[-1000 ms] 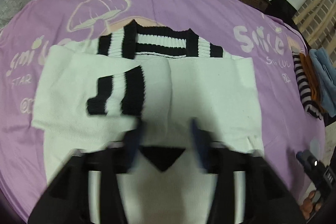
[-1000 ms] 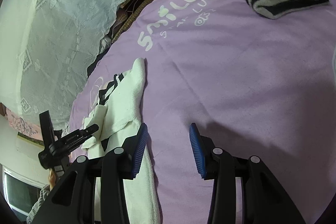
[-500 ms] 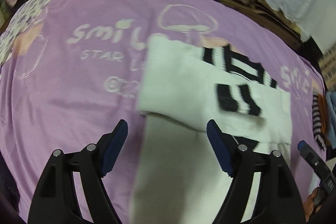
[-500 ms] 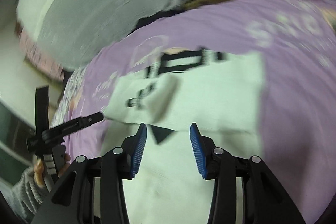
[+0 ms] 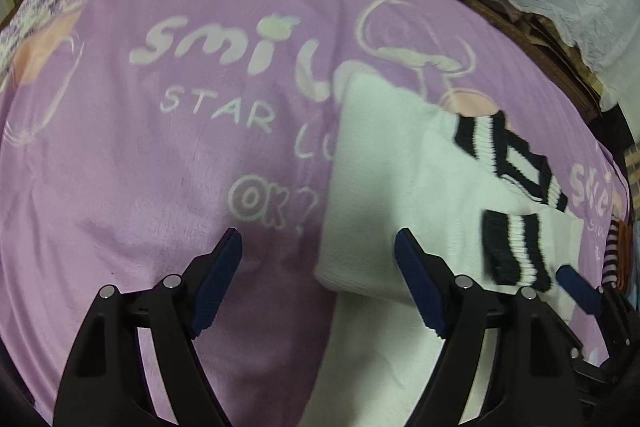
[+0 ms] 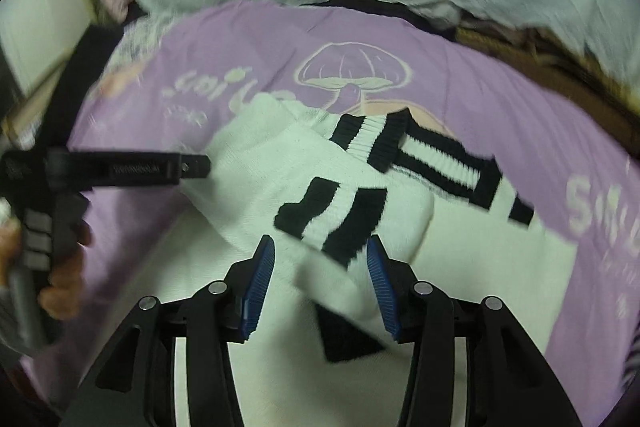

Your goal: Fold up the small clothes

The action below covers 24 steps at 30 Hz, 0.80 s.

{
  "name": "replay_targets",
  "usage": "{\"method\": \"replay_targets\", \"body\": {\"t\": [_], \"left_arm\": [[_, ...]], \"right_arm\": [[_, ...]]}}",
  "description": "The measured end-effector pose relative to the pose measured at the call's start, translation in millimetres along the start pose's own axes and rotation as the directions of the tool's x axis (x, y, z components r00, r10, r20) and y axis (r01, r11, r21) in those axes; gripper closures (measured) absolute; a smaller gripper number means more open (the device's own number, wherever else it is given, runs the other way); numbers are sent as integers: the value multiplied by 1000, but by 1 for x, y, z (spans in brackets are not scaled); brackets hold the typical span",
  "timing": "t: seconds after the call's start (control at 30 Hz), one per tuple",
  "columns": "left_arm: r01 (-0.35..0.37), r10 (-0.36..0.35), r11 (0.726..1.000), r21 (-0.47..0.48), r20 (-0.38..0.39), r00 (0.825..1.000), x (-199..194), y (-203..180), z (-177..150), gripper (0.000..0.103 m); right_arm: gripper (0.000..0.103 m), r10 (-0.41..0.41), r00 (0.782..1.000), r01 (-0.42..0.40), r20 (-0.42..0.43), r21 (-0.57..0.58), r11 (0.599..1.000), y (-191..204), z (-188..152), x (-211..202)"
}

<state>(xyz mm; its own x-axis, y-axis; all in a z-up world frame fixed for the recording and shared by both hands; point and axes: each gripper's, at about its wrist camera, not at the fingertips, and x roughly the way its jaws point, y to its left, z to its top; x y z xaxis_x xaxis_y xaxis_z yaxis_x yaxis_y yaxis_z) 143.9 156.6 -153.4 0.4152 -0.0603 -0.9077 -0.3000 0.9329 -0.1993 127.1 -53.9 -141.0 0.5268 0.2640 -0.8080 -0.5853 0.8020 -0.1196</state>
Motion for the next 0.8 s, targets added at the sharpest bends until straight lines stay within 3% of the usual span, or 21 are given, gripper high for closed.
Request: {"method": "replay_targets", "body": {"t": [0.1,0.13,0.17,0.27,0.33,0.4,0.43,0.5,0.57,0.63,0.7,0.8], "left_arm": [[-3,3,1000,-2,-13,1000,8,5,-4,24],[-7,7,1000,6,-7,1000,8,5,-5,23],[-13,13,1000,14,-6,1000,8,4,-6,23],[-22,22,999,33,-1,1000,3,-1,-4,23],[-7,6,999,39,19,1000,-5,-5,-3,23],[6,-8,999,49,36,999,-10,-11,-2,22],[15,-16,998,59,32,999,-10,-15,-1,22],[6,-6,997,79,8,1000,-1,-22,-3,19],[-32,35,994,104,-33,999,15,-27,-10,19],[-42,45,994,103,-35,998,19,-27,-15,18],[-43,46,994,104,-31,998,14,-26,-14,18],[-50,50,993,104,3,999,1,-26,-6,18]], "right_arm": [[55,-88,996,86,-12,-77,993,4,-3,17],[60,-111,994,110,-3,-87,990,1,-6,20],[81,-120,993,121,11,-70,990,-5,-7,19],[89,-39,998,28,56,183,983,-52,-14,0],[90,28,994,-67,107,386,920,-93,-28,-14],[90,77,984,-153,158,554,818,-131,-51,-22],[90,107,978,-198,178,639,744,-152,-68,-21],[89,155,975,-224,161,723,653,-173,-90,-9],[75,217,962,-260,166,803,537,-186,-115,3],[65,246,941,-320,231,841,437,-192,-132,5],[61,241,936,-339,258,847,410,-194,-135,4],[66,204,946,-320,253,834,450,-196,-125,2]]}}
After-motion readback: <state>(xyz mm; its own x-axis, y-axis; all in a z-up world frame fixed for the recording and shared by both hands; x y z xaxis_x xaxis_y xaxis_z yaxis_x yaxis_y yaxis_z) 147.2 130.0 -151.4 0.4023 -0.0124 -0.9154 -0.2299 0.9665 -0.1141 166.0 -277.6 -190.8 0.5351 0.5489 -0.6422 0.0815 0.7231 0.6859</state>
